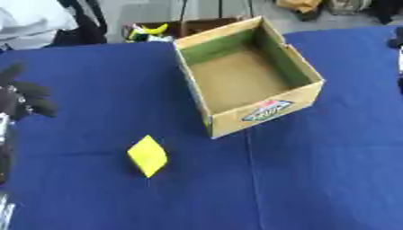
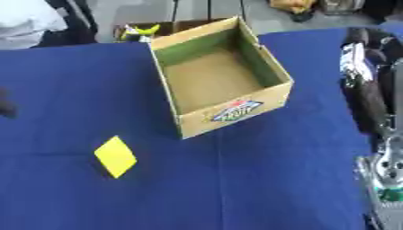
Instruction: Pick up objects on the table and place them in the box.
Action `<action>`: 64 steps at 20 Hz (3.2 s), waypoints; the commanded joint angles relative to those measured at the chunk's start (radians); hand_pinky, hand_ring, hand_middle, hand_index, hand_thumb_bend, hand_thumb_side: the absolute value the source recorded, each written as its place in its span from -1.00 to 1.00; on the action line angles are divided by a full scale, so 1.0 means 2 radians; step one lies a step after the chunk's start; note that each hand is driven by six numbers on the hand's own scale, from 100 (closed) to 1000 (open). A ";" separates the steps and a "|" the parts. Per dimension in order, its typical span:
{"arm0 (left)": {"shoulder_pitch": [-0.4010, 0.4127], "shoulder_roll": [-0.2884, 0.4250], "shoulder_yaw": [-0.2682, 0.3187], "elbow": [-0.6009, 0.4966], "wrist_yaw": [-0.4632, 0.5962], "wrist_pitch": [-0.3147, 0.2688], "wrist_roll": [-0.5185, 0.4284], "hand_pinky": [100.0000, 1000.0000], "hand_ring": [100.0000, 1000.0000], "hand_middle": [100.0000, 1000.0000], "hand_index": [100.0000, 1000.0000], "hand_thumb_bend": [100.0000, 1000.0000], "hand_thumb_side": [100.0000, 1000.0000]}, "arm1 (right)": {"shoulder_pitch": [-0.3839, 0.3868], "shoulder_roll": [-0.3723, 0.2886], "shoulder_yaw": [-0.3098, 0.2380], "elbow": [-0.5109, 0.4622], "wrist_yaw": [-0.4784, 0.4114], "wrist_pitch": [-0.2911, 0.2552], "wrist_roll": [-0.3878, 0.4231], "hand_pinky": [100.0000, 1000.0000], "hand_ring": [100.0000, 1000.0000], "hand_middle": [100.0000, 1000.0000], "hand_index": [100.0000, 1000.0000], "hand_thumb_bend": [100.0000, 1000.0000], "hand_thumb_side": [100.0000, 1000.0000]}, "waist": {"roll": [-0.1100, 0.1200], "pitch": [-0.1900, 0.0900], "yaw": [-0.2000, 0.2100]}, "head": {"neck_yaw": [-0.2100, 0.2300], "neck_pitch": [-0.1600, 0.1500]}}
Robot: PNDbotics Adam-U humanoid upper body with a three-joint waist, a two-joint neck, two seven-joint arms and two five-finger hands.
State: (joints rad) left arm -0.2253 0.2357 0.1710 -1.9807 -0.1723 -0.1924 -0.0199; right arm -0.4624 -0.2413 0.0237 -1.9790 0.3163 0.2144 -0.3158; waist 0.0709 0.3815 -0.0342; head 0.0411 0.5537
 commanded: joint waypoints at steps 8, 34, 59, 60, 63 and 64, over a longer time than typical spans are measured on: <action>-0.001 -0.004 0.008 -0.010 0.008 -0.003 0.003 -0.12 -0.06 0.06 0.85 -0.43 1.00 | -0.003 -0.003 -0.004 -0.011 0.000 -0.001 0.000 0.84 1.00 0.20 0.47 -1.00 0.51 | 0.000 -0.006 0.002 | -0.006 0.007; -0.022 0.249 -0.048 -0.010 -0.276 -0.079 -0.201 -0.32 0.12 0.44 0.91 -0.03 0.77 | 0.007 -0.009 0.006 -0.011 0.001 0.006 0.011 0.85 1.00 0.20 0.46 -1.00 0.50 | 0.013 -0.021 -0.004 | -0.007 -0.016; -0.118 0.301 -0.132 0.022 -0.278 -0.134 -0.232 -0.39 -0.05 0.75 0.94 -0.11 0.45 | 0.007 -0.016 0.014 -0.011 -0.004 0.010 0.020 0.86 1.00 0.20 0.46 -1.00 0.50 | 0.019 -0.016 -0.021 | -0.020 -0.025; -0.124 0.300 -0.131 0.027 -0.274 -0.138 -0.241 -0.38 -0.05 0.74 0.94 -0.05 0.44 | 0.007 -0.015 0.014 -0.010 -0.004 0.010 0.021 0.86 1.00 0.20 0.46 -1.00 0.50 | 0.019 -0.017 -0.022 | -0.027 -0.025; -0.140 0.299 -0.126 0.039 -0.258 -0.156 -0.274 -0.29 0.00 0.71 0.93 0.31 0.40 | 0.007 -0.015 0.016 -0.010 -0.004 0.010 0.023 0.86 1.00 0.20 0.46 -1.00 0.50 | 0.019 -0.018 -0.026 | -0.040 -0.022; -0.146 0.299 -0.124 0.042 -0.250 -0.164 -0.287 -0.24 0.04 0.71 0.92 0.40 0.37 | 0.007 -0.015 0.016 -0.010 -0.004 0.010 0.024 0.86 1.00 0.20 0.46 -1.00 0.50 | 0.020 -0.018 -0.027 | -0.043 -0.021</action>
State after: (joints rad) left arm -0.5038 0.8133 -0.0940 -1.8986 -0.6898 -0.5068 -0.5690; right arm -0.4392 -0.2527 0.0537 -1.9790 0.3146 0.2363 -0.2720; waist 0.1133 0.3671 -0.0903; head -0.0343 0.5118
